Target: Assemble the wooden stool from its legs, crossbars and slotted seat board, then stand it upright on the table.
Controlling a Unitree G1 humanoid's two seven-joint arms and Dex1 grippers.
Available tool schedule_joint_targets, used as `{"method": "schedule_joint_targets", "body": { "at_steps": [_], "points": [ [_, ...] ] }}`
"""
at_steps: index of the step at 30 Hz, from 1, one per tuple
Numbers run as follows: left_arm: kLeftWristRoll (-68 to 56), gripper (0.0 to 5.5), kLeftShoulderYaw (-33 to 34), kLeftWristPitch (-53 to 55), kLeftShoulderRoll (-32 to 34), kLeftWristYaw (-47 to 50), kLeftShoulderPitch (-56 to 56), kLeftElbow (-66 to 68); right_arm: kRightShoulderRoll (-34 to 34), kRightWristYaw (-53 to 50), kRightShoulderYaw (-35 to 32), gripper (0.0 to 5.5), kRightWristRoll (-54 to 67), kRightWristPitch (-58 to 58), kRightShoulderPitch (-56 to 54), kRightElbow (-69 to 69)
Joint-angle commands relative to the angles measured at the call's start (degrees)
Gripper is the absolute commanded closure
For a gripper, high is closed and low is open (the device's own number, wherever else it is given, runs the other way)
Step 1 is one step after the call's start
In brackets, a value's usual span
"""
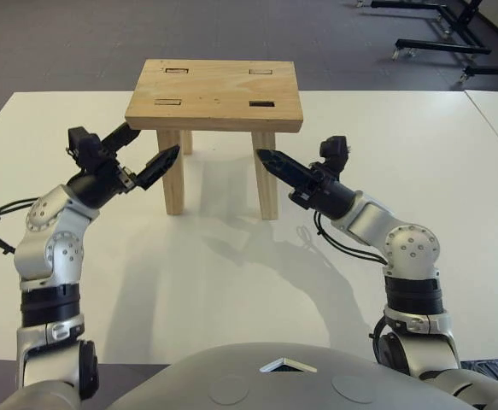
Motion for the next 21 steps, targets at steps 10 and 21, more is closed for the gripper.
{"method": "schedule_joint_targets", "body": {
  "at_steps": [10, 21],
  "points": [
    [12.6, 0.11, 3.6, -22.44, -21.13, 26.58, 8.73, -11.99, -1.1, 8.82, -9.42, 1.97, -7.88, -12.58, 6.43, -12.18],
    [33.57, 0.11, -8.65, -22.76, -20.77, 37.77, -5.37, -13.23, 9.4, -9.93, 1.5, 1.97, -61.47, -53.03, -12.81, 4.89]
  ]
}}
